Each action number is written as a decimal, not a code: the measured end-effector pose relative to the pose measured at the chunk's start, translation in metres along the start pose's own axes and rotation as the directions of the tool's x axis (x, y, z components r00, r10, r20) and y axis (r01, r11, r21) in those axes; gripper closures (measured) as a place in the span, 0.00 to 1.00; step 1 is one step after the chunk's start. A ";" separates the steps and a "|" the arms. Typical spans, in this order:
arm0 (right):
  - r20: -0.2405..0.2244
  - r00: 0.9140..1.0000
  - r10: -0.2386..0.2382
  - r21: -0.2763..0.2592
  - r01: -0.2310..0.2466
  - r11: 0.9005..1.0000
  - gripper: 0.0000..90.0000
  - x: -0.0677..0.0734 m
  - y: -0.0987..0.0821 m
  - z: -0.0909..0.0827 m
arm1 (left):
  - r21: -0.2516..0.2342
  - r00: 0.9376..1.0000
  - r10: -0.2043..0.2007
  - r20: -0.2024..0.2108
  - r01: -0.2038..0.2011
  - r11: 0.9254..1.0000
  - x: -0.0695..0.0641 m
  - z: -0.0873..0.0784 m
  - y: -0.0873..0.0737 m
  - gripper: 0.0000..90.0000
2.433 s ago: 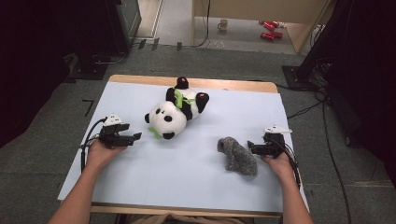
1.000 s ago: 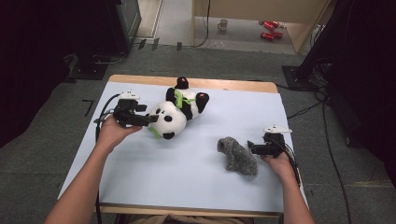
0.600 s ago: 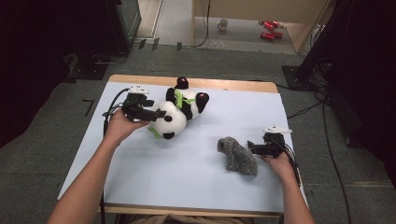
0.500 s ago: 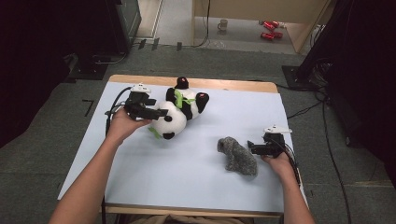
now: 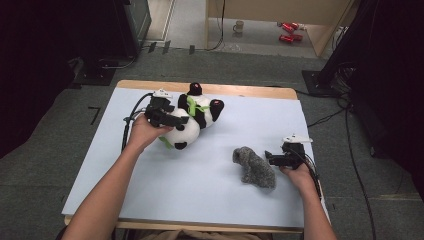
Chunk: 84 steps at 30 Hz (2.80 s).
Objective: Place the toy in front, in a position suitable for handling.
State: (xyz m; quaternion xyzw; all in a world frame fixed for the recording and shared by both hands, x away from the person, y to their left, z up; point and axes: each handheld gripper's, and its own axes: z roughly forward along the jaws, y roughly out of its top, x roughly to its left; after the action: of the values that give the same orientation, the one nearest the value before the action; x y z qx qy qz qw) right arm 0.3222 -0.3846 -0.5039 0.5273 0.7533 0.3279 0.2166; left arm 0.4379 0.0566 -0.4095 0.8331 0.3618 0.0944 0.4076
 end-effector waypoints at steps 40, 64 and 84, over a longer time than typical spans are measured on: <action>0.001 1.000 0.002 0.001 -0.002 1.000 0.10 0.000 0.000 0.000 | -0.005 0.991 0.112 0.074 -0.112 0.994 -0.001 -0.021 -0.016 0.75; 0.000 1.000 0.003 0.001 -0.003 1.000 0.10 0.000 0.000 0.000 | -0.023 0.878 0.329 0.347 -0.343 0.939 -0.026 -0.064 -0.049 0.72; 0.005 1.000 0.004 0.006 -0.005 1.000 0.11 0.001 0.001 0.000 | -0.053 0.908 0.259 0.329 -0.256 0.965 -0.020 -0.057 -0.067 0.50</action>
State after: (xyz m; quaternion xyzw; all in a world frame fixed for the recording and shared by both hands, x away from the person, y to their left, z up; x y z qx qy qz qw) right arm 0.3225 -0.3838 -0.5032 0.5304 0.7526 0.3249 0.2162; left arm 0.3621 0.1049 -0.4202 0.8755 0.1745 0.0068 0.4506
